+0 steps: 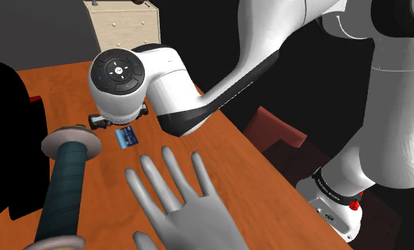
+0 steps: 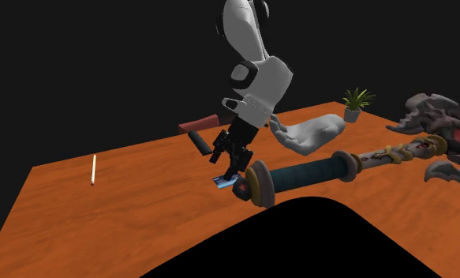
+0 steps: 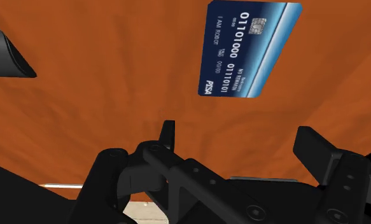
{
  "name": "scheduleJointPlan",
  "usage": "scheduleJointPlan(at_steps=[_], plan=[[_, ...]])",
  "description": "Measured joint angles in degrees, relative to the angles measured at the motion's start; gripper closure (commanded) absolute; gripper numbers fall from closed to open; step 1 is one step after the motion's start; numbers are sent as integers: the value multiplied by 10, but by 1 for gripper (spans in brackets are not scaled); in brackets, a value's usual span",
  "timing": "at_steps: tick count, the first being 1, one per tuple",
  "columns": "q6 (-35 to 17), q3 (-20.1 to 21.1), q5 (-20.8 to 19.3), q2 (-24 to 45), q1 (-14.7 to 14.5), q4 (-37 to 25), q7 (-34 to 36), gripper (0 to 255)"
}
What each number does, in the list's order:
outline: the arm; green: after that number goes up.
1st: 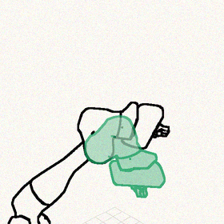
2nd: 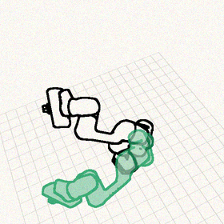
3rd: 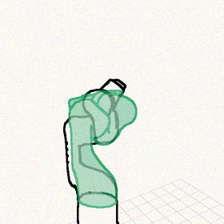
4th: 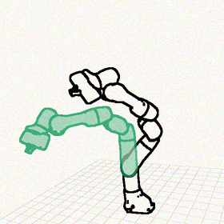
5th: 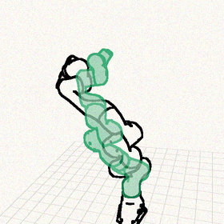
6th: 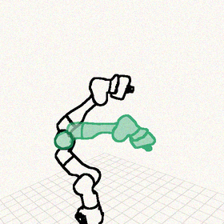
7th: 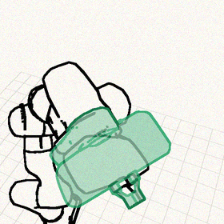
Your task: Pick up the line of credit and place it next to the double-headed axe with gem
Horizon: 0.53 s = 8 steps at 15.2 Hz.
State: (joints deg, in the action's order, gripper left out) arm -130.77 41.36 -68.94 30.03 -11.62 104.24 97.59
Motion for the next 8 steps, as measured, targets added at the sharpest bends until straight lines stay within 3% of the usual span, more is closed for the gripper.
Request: scheduleJointPlan(at_steps=[7, 8], plan=[[1, -10, -6, 32, -7, -11, -5, 0], [0, -9, -6, 33, -7, -11, -6, 255]])
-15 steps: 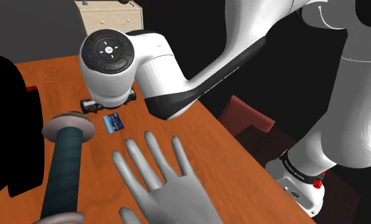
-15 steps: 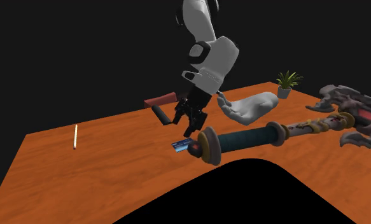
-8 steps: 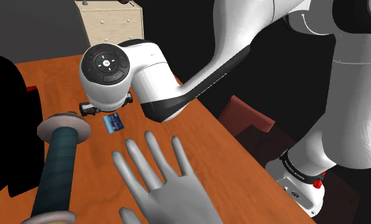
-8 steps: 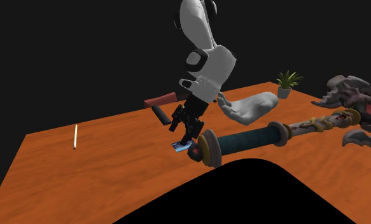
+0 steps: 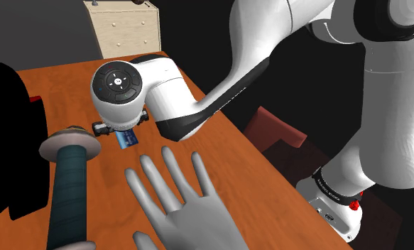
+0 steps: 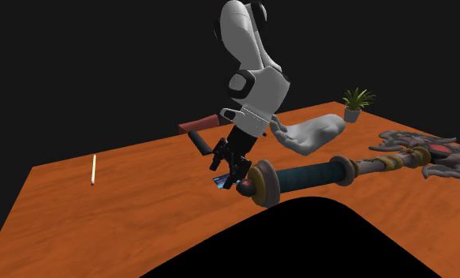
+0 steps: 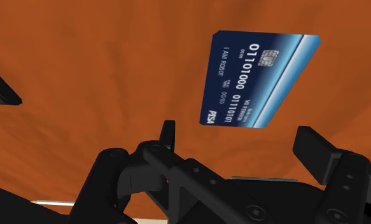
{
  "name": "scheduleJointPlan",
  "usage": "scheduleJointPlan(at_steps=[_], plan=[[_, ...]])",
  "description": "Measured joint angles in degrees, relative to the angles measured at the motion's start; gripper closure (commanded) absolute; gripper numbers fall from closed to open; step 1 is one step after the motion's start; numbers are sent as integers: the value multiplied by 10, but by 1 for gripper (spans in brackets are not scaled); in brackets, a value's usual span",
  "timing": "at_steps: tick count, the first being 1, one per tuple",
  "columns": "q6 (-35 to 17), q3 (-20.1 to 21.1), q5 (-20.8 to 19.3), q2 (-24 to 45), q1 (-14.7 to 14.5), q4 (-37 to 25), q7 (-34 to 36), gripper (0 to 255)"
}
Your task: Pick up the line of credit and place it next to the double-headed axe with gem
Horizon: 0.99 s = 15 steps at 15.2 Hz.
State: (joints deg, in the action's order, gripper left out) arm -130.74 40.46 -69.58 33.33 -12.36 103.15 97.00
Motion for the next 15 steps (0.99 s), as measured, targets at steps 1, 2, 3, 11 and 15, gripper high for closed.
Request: scheduleJointPlan(at_steps=[1, 2, 3, 11, 15], plan=[[-1, 0, 0, 0, 0, 1, 0, 255], [-1, 0, 0, 1, 0, 1, 0, 255], [-1, 0, 0, 1, 0, 1, 0, 255], [1, 2, 3, -1, 0, 0, -3, 255], [9, 13, 23, -18, 8, 0, -20, 255]])
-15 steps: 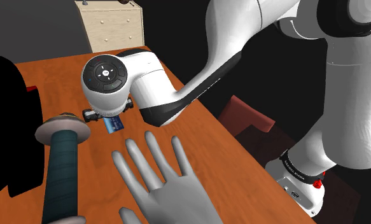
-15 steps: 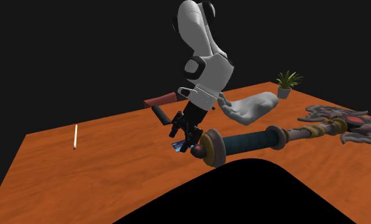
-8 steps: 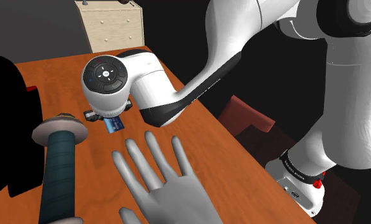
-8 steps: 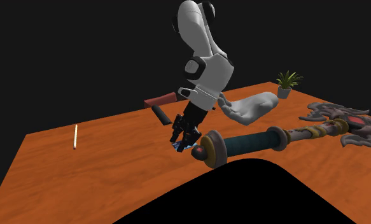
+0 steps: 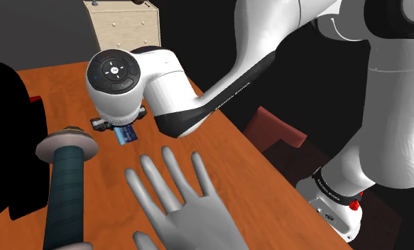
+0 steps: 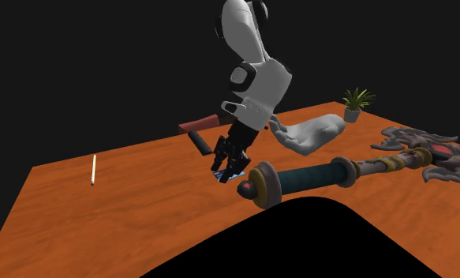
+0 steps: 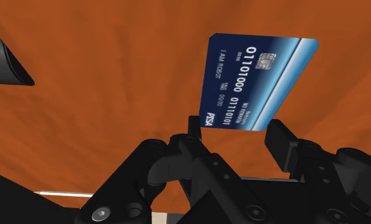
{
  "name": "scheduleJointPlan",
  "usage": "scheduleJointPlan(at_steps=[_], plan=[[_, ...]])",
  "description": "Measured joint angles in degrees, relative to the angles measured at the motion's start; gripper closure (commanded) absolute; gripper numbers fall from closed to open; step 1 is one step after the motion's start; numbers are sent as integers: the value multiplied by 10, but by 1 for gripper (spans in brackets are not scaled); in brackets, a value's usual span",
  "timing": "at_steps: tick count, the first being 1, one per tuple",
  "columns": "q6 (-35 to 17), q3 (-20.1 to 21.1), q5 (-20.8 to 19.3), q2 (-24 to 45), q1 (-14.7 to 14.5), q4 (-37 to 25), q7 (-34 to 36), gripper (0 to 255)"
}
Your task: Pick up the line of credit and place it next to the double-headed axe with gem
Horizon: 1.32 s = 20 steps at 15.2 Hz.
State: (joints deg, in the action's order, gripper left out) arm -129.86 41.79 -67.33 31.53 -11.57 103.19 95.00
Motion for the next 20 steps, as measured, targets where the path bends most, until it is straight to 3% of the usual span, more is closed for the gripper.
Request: scheduleJointPlan(at_steps=[20], plan=[[60, 55, 108, -77, 38, -35, -105, 255]])
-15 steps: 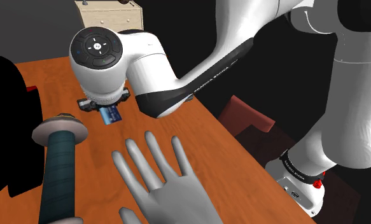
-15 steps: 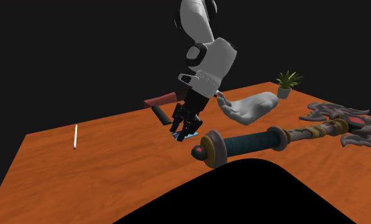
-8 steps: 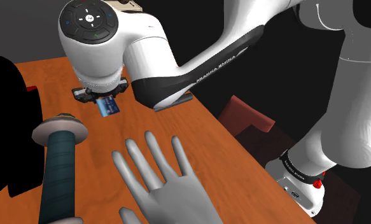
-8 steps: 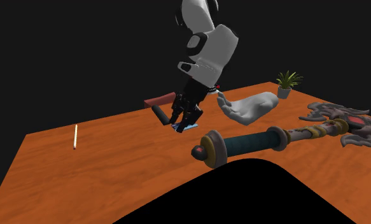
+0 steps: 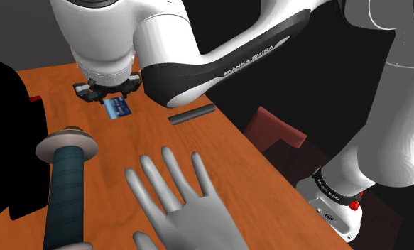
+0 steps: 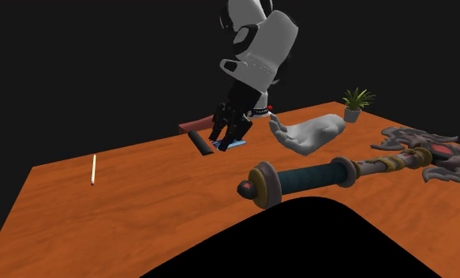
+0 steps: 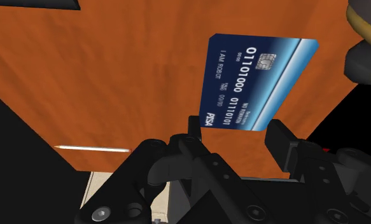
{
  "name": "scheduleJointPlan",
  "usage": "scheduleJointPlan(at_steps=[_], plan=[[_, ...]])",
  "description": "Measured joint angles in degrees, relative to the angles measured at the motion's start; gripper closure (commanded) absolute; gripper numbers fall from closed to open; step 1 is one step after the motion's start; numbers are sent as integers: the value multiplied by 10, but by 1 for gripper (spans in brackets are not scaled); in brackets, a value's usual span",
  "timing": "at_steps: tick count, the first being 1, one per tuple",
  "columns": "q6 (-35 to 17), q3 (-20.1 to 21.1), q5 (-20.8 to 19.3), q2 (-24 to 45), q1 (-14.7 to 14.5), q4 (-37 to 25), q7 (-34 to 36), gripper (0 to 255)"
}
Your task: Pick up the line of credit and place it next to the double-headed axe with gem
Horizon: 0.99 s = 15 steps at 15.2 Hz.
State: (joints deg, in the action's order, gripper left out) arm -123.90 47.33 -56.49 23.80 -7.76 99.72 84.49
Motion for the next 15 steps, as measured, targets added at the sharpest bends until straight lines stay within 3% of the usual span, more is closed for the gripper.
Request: scheduleJointPlan(at_steps=[13, 15], plan=[[55, 25, 55, -31, 10, -51, -62, 255], [42, 37, 76, -66, 29, -14, -60, 255]])
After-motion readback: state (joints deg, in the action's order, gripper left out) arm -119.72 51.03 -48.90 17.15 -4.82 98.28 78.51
